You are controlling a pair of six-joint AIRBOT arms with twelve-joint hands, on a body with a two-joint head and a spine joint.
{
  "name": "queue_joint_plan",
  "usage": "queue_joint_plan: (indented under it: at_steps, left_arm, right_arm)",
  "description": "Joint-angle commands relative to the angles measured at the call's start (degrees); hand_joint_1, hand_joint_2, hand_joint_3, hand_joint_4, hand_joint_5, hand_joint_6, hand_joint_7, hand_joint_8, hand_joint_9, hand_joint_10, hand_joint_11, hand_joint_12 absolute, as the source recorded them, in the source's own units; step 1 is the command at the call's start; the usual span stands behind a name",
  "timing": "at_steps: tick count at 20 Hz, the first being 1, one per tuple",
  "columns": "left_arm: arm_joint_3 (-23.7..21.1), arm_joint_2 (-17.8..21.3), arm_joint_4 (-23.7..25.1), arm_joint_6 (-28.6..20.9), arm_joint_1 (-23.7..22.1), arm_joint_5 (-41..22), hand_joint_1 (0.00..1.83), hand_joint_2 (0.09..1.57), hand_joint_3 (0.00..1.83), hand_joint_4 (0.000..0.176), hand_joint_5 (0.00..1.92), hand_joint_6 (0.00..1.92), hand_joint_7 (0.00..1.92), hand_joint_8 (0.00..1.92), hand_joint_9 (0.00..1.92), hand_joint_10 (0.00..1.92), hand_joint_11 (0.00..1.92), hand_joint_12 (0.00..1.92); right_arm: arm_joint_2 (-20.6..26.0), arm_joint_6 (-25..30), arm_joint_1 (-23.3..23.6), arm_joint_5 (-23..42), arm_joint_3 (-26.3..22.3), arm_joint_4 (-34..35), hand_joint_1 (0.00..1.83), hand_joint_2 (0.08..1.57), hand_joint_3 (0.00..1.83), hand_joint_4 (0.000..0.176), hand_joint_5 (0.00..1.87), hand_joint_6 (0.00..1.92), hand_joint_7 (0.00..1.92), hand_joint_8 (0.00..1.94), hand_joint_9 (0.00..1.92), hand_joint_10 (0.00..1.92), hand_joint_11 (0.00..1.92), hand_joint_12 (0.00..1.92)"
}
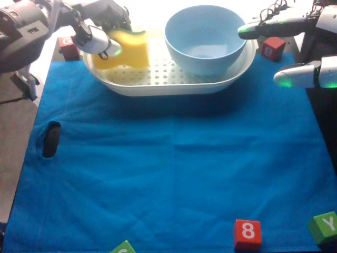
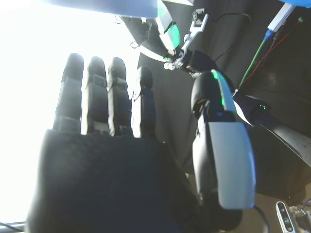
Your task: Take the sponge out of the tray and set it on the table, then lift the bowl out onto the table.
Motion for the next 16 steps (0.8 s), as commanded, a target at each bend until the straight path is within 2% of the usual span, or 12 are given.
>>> queue_joint_plan:
  at_steps: [1,4,5,7,8,9,10,11,13,14,15,16]
  left_arm:
    - [-0.3,0.82,-0.22,-0.23,-1.39,-6.7,1.22,1.23,0.0,0.0,0.81,1.01,0.76,1.58,0.4,1.57,0.0,1.88]
    - [-2.78,3.17,0.22,-0.22,-1.89,-9.37,1.22,1.2,0.0,0.0,0.87,0.94,0.78,1.53,0.4,1.66,0.01,1.92]
    - [-3.57,3.87,0.62,-0.22,-2.11,-10.06,1.22,1.2,0.0,0.0,0.88,0.93,0.79,1.5,0.43,1.59,0.0,1.91]
    - [-8.04,7.71,2.29,-0.22,-3.02,-13.84,1.23,1.19,0.0,0.0,0.91,0.86,0.81,1.49,0.48,1.54,0.03,1.92]
    - [-10.24,9.57,2.69,-0.21,-3.2,-16.13,1.23,1.19,0.0,0.0,0.89,0.9,0.82,1.47,0.52,1.55,0.23,1.92]
    - [-12.78,11.95,3.03,-0.21,-3.25,-19.31,1.22,1.18,0.0,0.0,0.87,0.94,0.84,1.42,0.57,1.45,0.34,1.87]
    - [-15.16,13.94,3.44,-0.21,-3.24,-21.87,1.22,1.18,0.0,0.0,0.87,0.95,0.85,1.41,0.59,1.42,0.37,1.85]
    - [-17.83,16.12,3.73,-0.21,-3.0,-24.23,1.32,1.18,0.0,0.0,0.79,1.07,0.86,1.22,0.79,1.42,0.54,1.63]
    - [-22.57,20.48,3.88,-0.32,-0.87,-28.81,1.34,1.16,0.0,0.0,0.79,1.16,0.87,1.13,0.89,1.29,0.7,1.32]
    - [-24.78,22.54,4.53,-0.76,0.32,-30.69,1.35,1.17,0.0,0.0,0.76,1.22,0.85,1.2,0.84,1.31,0.62,1.26]
    - [-27.26,24.87,6.11,-2.26,1.83,-32.56,1.37,1.14,0.0,0.0,0.82,1.14,0.93,1.05,0.89,1.25,0.65,1.28]
    - [-29.34,26.7,7.93,-4.8,3.92,-34.75,1.37,1.12,0.0,0.0,0.84,1.08,1.01,0.92,0.91,1.22,0.65,1.32]
  right_arm:
    - [-0.11,0.63,0.71,5.01,0.15,4.1,0.58,1.23,0.0,0.103,0.36,0.0,0.36,0.0,0.25,0.0,0.0,0.42]
    - [-0.1,0.71,0.7,4.94,-0.18,4.24,0.58,1.23,0.0,0.124,0.36,0.0,0.37,0.0,0.25,0.0,0.0,0.43]
    - [-0.1,0.71,0.7,4.94,-0.24,4.27,0.57,1.25,0.01,0.113,0.35,0.0,0.36,0.0,0.25,0.0,0.0,0.44]
    - [-0.04,0.71,0.7,4.93,-0.43,4.56,0.55,1.25,0.0,0.115,0.35,0.0,0.34,0.0,0.25,0.0,0.0,0.49]
    - [-0.04,0.71,0.7,4.93,-0.5,4.75,0.58,1.24,0.0,0.11,0.36,0.0,0.35,0.0,0.26,0.0,0.0,0.5]
    - [-0.03,0.71,0.7,4.93,-0.69,4.92,0.59,1.24,0.0,0.115,0.37,0.0,0.34,0.0,0.26,0.0,0.0,0.5]
    - [0.05,0.71,0.7,4.93,-0.92,4.97,0.59,1.25,0.0,0.115,0.37,0.0,0.34,0.0,0.26,0.0,0.0,0.5]
    - [0.26,0.71,0.7,4.93,-1.25,5.0,0.59,1.26,0.01,0.099,0.36,0.0,0.35,0.01,0.26,0.0,0.0,0.5]
    - [0.48,0.71,0.7,4.93,-1.62,5.01,0.57,1.27,0.01,0.112,0.35,0.0,0.35,0.0,0.26,0.0,0.0,0.51]
    - [0.55,0.71,0.7,4.93,-1.73,5.06,0.57,1.27,0.0,0.116,0.35,0.0,0.36,0.0,0.27,0.0,0.0,0.51]
    - [0.59,0.71,0.7,4.93,-1.84,5.13,0.58,1.26,0.0,0.122,0.36,0.0,0.36,0.0,0.27,0.0,0.0,0.52]
    - [0.65,0.71,0.7,4.93,-1.96,5.26,0.62,1.27,0.0,0.108,0.36,0.0,0.36,0.0,0.27,0.0,0.0,0.52]
